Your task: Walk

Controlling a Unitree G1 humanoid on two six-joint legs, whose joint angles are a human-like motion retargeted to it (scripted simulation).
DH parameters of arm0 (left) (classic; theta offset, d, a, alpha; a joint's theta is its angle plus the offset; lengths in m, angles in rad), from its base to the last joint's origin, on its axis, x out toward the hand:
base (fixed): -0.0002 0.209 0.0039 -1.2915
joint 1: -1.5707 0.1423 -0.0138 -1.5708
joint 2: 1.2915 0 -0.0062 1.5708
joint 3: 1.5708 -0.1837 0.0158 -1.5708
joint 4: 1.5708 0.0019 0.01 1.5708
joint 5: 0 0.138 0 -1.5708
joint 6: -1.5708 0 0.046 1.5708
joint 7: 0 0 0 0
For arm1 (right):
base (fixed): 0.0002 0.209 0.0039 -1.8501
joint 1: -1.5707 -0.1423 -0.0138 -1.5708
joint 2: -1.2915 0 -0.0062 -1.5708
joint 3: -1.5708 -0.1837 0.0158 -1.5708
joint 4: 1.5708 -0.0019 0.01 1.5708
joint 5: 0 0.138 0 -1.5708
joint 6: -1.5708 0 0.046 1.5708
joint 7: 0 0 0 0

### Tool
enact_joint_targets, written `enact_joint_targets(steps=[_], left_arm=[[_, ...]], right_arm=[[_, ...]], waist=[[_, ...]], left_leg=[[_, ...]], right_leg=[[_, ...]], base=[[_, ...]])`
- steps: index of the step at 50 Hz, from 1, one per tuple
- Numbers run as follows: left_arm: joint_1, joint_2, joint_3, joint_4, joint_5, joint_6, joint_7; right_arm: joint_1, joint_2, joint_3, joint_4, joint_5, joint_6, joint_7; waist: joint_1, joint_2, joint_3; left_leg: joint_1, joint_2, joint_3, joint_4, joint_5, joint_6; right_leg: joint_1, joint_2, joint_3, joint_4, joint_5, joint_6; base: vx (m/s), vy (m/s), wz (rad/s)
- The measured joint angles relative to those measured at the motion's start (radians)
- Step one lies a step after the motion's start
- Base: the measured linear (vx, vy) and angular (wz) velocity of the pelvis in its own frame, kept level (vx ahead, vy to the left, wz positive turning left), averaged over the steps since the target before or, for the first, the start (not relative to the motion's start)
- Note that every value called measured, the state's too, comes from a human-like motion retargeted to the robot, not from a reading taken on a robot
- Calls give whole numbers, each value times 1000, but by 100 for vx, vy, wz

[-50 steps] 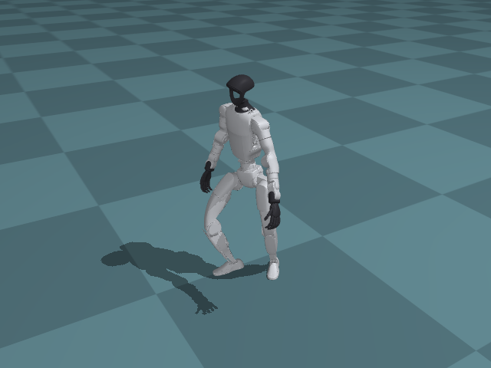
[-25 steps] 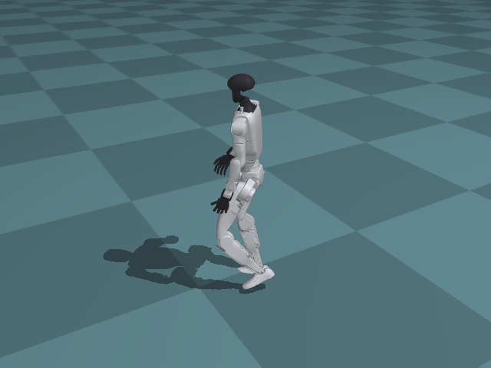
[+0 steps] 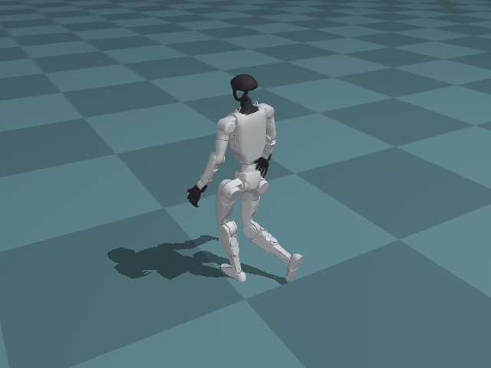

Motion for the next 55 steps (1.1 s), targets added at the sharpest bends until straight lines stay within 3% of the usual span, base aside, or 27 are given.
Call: enact_joint_targets(steps=[3, 5, 7, 10, 17, 20, 25, 28, 33, 35, 39, 41, 44, 50, 55], left_arm=[[-23, 12, -13, -39, 7, -1, 18], [-40, 9, -21, -59, 13, -1, 31], [-77, 0, -25, -70, 18, 4, 35], [-94, -31, -44, -90, 27, -6, 29], [-85, -115, -118, -61, 98, -41, -27], [-63, -142, -137, -12, 140, -32, -51], [-22, -168, -126, 93, 188, -12, -87], [10, -160, -105, 128, 185, -6, -94], [34, -105, -79, 94, 162, -2, -90], [33, -86, -73, 57, 156, -6, -70], [-10, -44, -63, -25, 137, -2, -26], [-26, -38, -56, -50, 127, -2, -5], [-46, -44, -44, -64, 115, -1, 17], [-47, -91, -35, -36, 114, 0, 37], [-30, -123, -10, 9, 116, 13, 39]], right_arm=[[-11, -14, -8, -11, 13, -6, -15], [-21, -13, -5, -22, 22, -14, -25], [-51, -13, 1, -31, 36, -20, -27], [-63, 1, 19, -49, 43, -27, -25], [-57, 32, 43, -56, 26, -28, -9], [-45, 42, 41, -39, 6, -26, -5], [-29, 49, 32, 27, -30, -17, 15], [-19, 50, 44, 52, -46, -15, 19], [-22, 34, 60, 43, -50, -19, 8], [-27, 18, 65, 30, -53, -21, -14], [-86, -12, 59, 13, -53, -23, -66], [-117, -21, 58, 1, -45, -25, -89], [-171, -25, 58, -23, -29, -30, -111], [-248, 4, 85, -86, -27, -44, -118], [-292, 51, 107, -136, -36, -45, -104]], waist=[[-16, 12, 19], [-27, 11, 30], [-33, 35, 59], [-46, 68, 91], [-44, 131, 91], [-40, 122, 77], [-30, 136, 63], [-5, 159, 67], [63, 254, 61], [101, 268, 55], [162, 246, 57], [185, 228, 63], [203, 199, 75], [198, 178, 57], [196, 156, 21]], left_leg=[[74, -32, 16, -26, -43, 23], [139, -54, 24, -74, -54, 23], [277, -50, -2, -246, -7, 8], [406, -31, -27, -339, -5, -13], [519, 39, -62, -416, -30, -40], [532, 38, -70, -372, -62, -41], [542, 86, -53, -185, -91, -59], [495, 134, -83, 42, -44, -112], [256, 323, -78, 585, 122, -213], [156, 387, -47, 747, 127, -205], [-65, 462, 14, 869, -37, -129], [-152, 462, 44, 818, -107, -109], [-247, 430, 79, 623, -125, -113], [-335, 348, 109, 72, 10, -172], [-322, 296, 140, -154, 108, -159]], right_leg=[[-150, -99, -44, 160, -109, -17], [-264, -191, -94, 210, -270, -99], [-358, -230, -162, 161, -398, -171], [-448, -233, -246, -11, -495, -211], [-530, -99, -293, -653, -408, -148], [-561, -85, -258, -720, -398, -139], [-529, -55, -238, -606, -361, -166], [-477, -6, -248, -542, -381, -205], [-365, 125, -325, -623, -409, -297], [-337, 149, -337, -621, -450, -321], [-237, 147, -339, -693, -501, -334], [-185, 135, -332, -715, -531, -333], [-103, 103, -317, -773, -564, -332], [-18, 47, -311, -799, -647, -329], [-3, 0, -294, -698, -733, -325]], base=[[50, 33, -50], [50, 26, -42], [51, 15, -32], [51, 10, -8], [50, 3, 7], [56, -2, 22], [65, -8, 40], [66, -14, 16], [59, -14, 7], [56, -12, 6], [54, -9, 29], [55, -4, 32], [58, 0, 39], [59, 6, 36], [63, 16, 13]])
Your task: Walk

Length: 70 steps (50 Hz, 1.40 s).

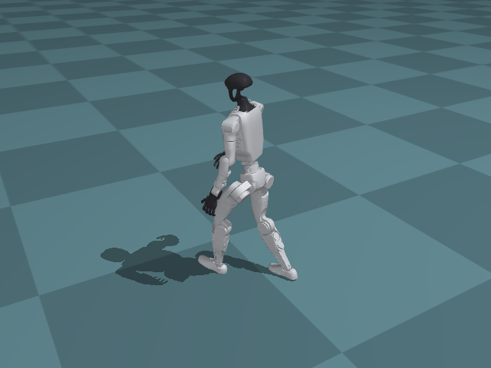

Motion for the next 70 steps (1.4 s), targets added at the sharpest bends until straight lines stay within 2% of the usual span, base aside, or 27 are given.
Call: enact_joint_targets(steps=[3, 5, 8, 10, 12, 15, 17, 18, 20, 23, 25, 29, 32, 36, 39, 42, 44, 45, 50, 52, 55, 60, 63, 66, 68, 70], left_arm=[[30, -19, 4, 27, -7, 8, -2], [45, -11, -1, 49, -16, 12, -14], [65, 4, -28, 60, -25, 6, -36], [64, 27, -50, 52, -27, 3, -54], [66, 41, -77, 31, -13, 2, -51], [50, 75, -120, -6, 17, 4, -35], [9, 98, -138, -32, 37, 12, -23], [6, 100, -146, -44, 44, 8, -14], [-24, 115, -152, -76, 56, 7, 1], [-48, 113, -167, -117, 66, -10, 17], [-60, 107, -180, -139, 82, -24, 20], [-69, 89, -203, -156, 121, -45, 9], [-57, 74, -217, -144, 152, -47, -3], [-13, 54, -223, -90, 189, -31, -26], [16, 49, -212, -29, 187, -20, -57], [41, 54, -197, 2, 169, -14, -78], [39, 64, -186, 0, 158, -11, -81], [35, 70, -180, -6, 151, -10, -78], [-5, 94, -146, -56, 103, -6, -37], [-31, 104, -126, -69, 74, 1, -23], [-34, 95, -100, -73, 42, 5, -4], [-20, 63, -75, -54, 23, 13, 5], [2, 41, -64, -44, 19, 19, 4], [28, 20, -55, -32, 8, 25, 4], [38, 20, -55, -18, -9, 30, -2], [46, 21, -66, -6, -26, 32, -11]], right_arm=[[12, 31, 10, -4, -2, 1, 3], [23, 50, 18, 6, -1, 8, 17], [59, 58, 32, 34, -3, 14, 51], [73, 53, 35, 58, -4, 17, 81], [97, 40, 41, 76, -8, 21, 85], [122, 18, 43, 99, -11, 24, 71], [118, -1, 28, 114, -9, 23, 55], [134, -4, 25, 116, -7, 23, 44], [143, -10, 12, 120, -1, 22, 24], [172, -3, -12, 130, 15, 24, 7], [186, 2, -26, 137, 27, 24, 4], [202, 7, -46, 132, 31, 23, 11], [213, 13, -56, 127, 24, 22, 16], [223, 14, -63, 128, 9, 21, 21], [216, 6, -57, 128, 14, 20, 24], [215, 1, -49, 114, 40, 15, 11], [207, -8, -48, 104, 59, 12, -3], [202, -13, -47, 100, 66, 10, -12], [147, -29, -43, 97, 95, 8, -65], [99, -30, -47, 93, 111, 12, -75], [57, -21, -46, 77, 130, 12, -87], [5, -1, -36, 36, 128, 12, -71], [-3, 14, -32, 21, 124, 13, -63], [7, 29, -31, 24, 126, 17, -62], [14, 34, -31, 41, 132, 26, -55], [28, 38, -29, 63, 138, 31, -42]], waist=[[-8, -34, -26], [-22, -86, -31], [-55, -164, -21], [-70, -211, 11], [-100, -228, 15], [-138, -224, 31], [-135, -174, 74], [-149, -179, 77], [-162, -137, 112], [-179, -115, 145], [-182, -94, 161], [-170, -67, 150], [-161, -77, 132], [-149, -74, 109], [-152, -10, 129], [-132, 70, 117], [-106, 106, 104], [-92, 115, 100], [-13, 109, 101], [4, 76, 117], [25, 52, 134], [5, 1, 116], [0, 2, 89], [-5, -13, 54], [-8, -41, 34], [-21, -78, 26]], left_leg=[[-10, -48, 17, 59, 60, 41], [23, -119, 31, 79, 79, 72], [104, -255, 23, 55, 77, 119], [239, -355, -5, -77, 106, 146], [302, -417, -40, -97, 83, 161], [430, -467, -110, -156, 55, 164], [584, -435, -181, -278, 66, 154], [622, -449, -203, -282, 53, 153], [737, -408, -266, -328, 32, 141], [854, -375, -340, -343, -7, 131], [910, -345, -382, -342, -32, 125], [955, -299, -438, -336, -70, 112], [990, -299, -474, -315, -93, 111], [1021, -287, -500, -183, -112, 90], [949, -226, -488, 174, -126, 9], [769, -137, -435, 584, -19, -111], [629, -68, -379, 800, 49, -150], [560, -32, -343, 894, 55, -148], [223, 146, -194, 1120, -201, 7], [124, 151, -146, 1044, -253, 45], [34, 148, -98, 836, -264, 50], [21, 52, -41, 230, -104, 12], [-3, 39, -30, 113, -79, 4], [-14, 13, -10, 130, -20, 25], [18, -30, 8, 126, 24, 46], [73, -99, 19, 100, 50, 72]], right_leg=[[-14, -60, 2, 125, 2, 26], [-12, -108, 54, 233, 33, 71], [-31, -188, 118, 460, 222, 176], [-58, -242, 160, 630, 389, 234], [-120, -274, 179, 783, 455, 248], [-238, -313, 184, 934, 384, 194], [-305, -286, 157, 927, 302, 128], [-346, -303, 160, 915, 252, 108], [-390, -264, 121, 819, 199, 71], [-436, -200, 104, 604, 188, 87], [-449, -137, 99, 418, 217, 120], [-472, -29, 114, 57, 304, 189], [-499, 1, 139, 14, 332, 207], [-489, 28, 135, 163, 356, 173], [-395, 86, 72, 195, 337, 116], [-342, 164, 15, 157, 318, 52], [-312, 199, -7, 115, 303, 23], [-295, 208, -15, 100, 291, 14], [-196, 214, -27, 33, 229, 7], [-133, 183, -13, -33, 217, 14], [-61, 143, 1, -63, 170, 10], [-1, 42, 2, -69, 86, 17], [0, 26, 5, -1, 31, 21], [-13, -22, -8, 94, 15, 31], [-13, -72, 1, 167, 35, 53], [-20, -137, 16, 275, 111, 94]], base=[[67, 22, 35], [72, 25, 66], [68, 22, 95], [66, 17, 85], [65, 14, 86], [63, 12, 63], [61, 11, 37], [60, 8, 63], [61, 7, 71], [61, 3, 79], [62, -1, 70], [63, -5, 49], [67, -10, 38], [73, -13, 38], [69, -14, 50], [56, -9, 26], [53, -6, 26], [53, -5, 36], [53, -3, 41], [57, 1, 37], [60, 4, 25], [62, 9, 36], [62, 17, 13], [65, 21, 9], [70, 24, 15], [68, 25, 40]])
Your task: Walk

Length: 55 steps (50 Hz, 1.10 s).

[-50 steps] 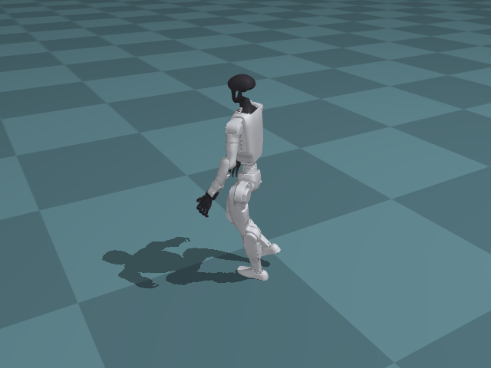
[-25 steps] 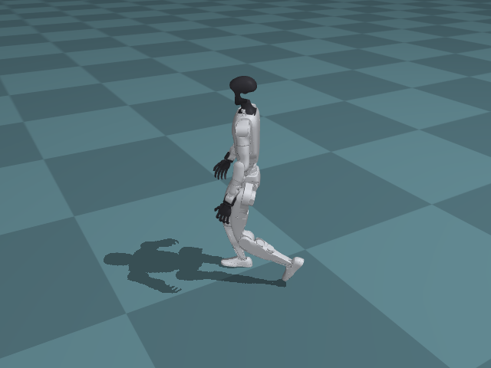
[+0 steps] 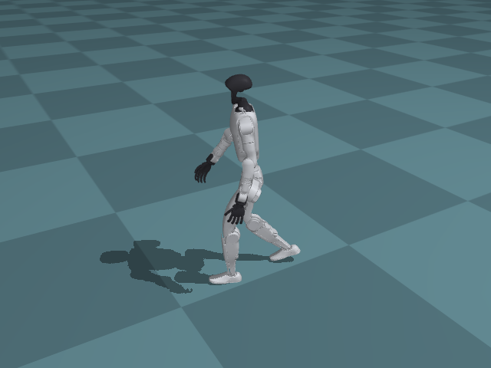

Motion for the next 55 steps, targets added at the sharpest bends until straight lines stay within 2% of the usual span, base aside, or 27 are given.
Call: enact_joint_targets(steps=[2, 5, 7, 10, 12, 15, 18, 22, 25, 28, 30, 32, 35, 37, 39, 42, 45, 48, 53, 55], left_arm=[[-4, 8, -17, 9, -15, -6, -15], [-7, 16, -45, -5, -9, -12, -22], [-20, 34, -68, -17, 8, -14, -16], [-48, 62, -97, -33, 36, -14, 2], [-90, 80, -102, -38, 54, -14, 9], [-124, 89, -118, -54, 75, -25, 18], [-148, 91, -137, -73, 101, -42, 18], [-166, 87, -153, -89, 132, -61, 2], [-156, 77, -158, -83, 156, -60, -9], [-122, 60, -153, -60, 172, -51, -16], [-104, 59, -148, -34, 178, -41, -29], [-83, 56, -140, -11, 173, -33, -40], [-54, 55, -129, 9, 157, -29, -55], [-49, 58, -122, 3, 152, -26, -65], [-47, 56, -120, -11, 149, -23, -63], [-58, 58, -115, -39, 143, -18, -55], [-63, 56, -101, -60, 132, -13, -44], [-71, 51, -85, -70, 121, -6, -37], [-59, 23, -76, -56, 136, 3, -44], [-49, 9, -79, -52, 144, 7, -50]], right_arm=[[12, -1, 3, 25, 7, -1, 28], [37, -10, 15, 40, 12, 0, 53], [46, -14, 23, 41, 12, -3, 54], [63, -17, 35, 33, 6, -11, 42], [63, -20, 36, 26, 0, -13, 38], [92, -14, 40, 30, -13, -12, 43], [120, -4, 38, 60, -25, -5, 59], [147, 4, 27, 109, -48, 1, 84], [168, 7, 12, 140, -62, 9, 97], [188, 7, -6, 164, -69, 16, 100], [186, -2, -25, 181, -72, 19, 106], [185, -12, -34, 183, -65, 18, 100], [182, -29, -37, 170, -46, 16, 88], [171, -46, -38, 153, -34, 15, 76], [160, -63, -38, 138, -30, 14, 59], [127, -84, -38, 125, -22, 17, 32], [91, -88, -40, 117, -10, 19, 12], [48, -79, -49, 111, 1, 21, 6], [19, -41, -50, 113, -5, 22, 18], [24, -22, -48, 118, -10, 26, 27]], waist=[[-20, -65, 27], [-64, -99, 29], [-91, -105, 38], [-130, -98, 56], [-134, -43, 98], [-159, -16, 132], [-164, 11, 148], [-147, 41, 131], [-134, 32, 112], [-112, 19, 88], [-112, 35, 86], [-103, 62, 96], [-81, 127, 111], [-59, 180, 110], [-30, 202, 109], [16, 208, 113], [57, 203, 122], [70, 163, 147], [53, 114, 135], [47, 112, 123]], left_leg=[[157, -128, 6, -179, 58, 34], [257, -232, -13, -231, 30, 71], [343, -278, -42, -286, 17, 81], [477, -312, -100, -363, -5, 81], [606, -266, -151, -451, -14, 70], [706, -239, -210, -445, -78, 67], [777, -203, -262, -439, -127, 66], [807, -163, -319, -433, -166, 52], [833, -164, -356, -403, -196, 50], [849, -162, -361, -340, -210, 45], [845, -135, -381, -223, -241, 29], [799, -100, -377, -16, -235, -21], [658, -10, -341, 401, -197, -114], [523, 90, -298, 667, -161, -148], [404, 177, -241, 849, -177, -126], [226, 268, -180, 989, -271, -66], [78, 307, -148, 957, -350, -34], [8, 267, -116, 739, -340, -30], [-2, 149, -141, 213, -194, -66], [-15, 127, -166, 141, -170, -73]], right_leg=[[-13, -112, 25, 175, 133, 52], [-112, -204, 53, 444, 328, 82], [-193, -237, 67, 566, 306, 62], [-314, -247, 68, 624, 175, 22], [-356, -176, 34, 537, 125, 0], [-414, -110, 23, 347, 102, 14], [-444, -21, 40, 88, 155, 60], [-455, 72, 77, -269, 268, 119], [-472, 84, 100, -299, 300, 131], [-479, 87, 107, -204, 320, 115], [-434, 95, 78, -171, 311, 92], [-373, 122, 47, -161, 279, 59], [-286, 191, -9, -174, 244, 1], [-241, 246, -50, -218, 230, -35], [-209, 272, -71, -224, 197, -57], [-156, 284, -87, -255, 157, -68], [-98, 285, -86, -287, 120, -71], [-20, 235, -69, -329, 79, -67], [43, 162, -48, -337, 8, -59], [45, 156, -35, -298, -30, -59]], base=[[64, 24, 58], [62, 22, 56], [62, 20, 41], [61, 16, 33], [62, 13, 19], [61, 8, 55], [60, 3, 51], [58, -3, 40], [59, -10, 38], [61, -13, 27], [64, -14, 50], [56, -15, 40], [47, -14, 29], [44, -12, 29], [45, -12, 28], [47, -11, 28], [49, -7, 19], [53, -2, 26], [52, 4, 19], [50, 10, -2]])
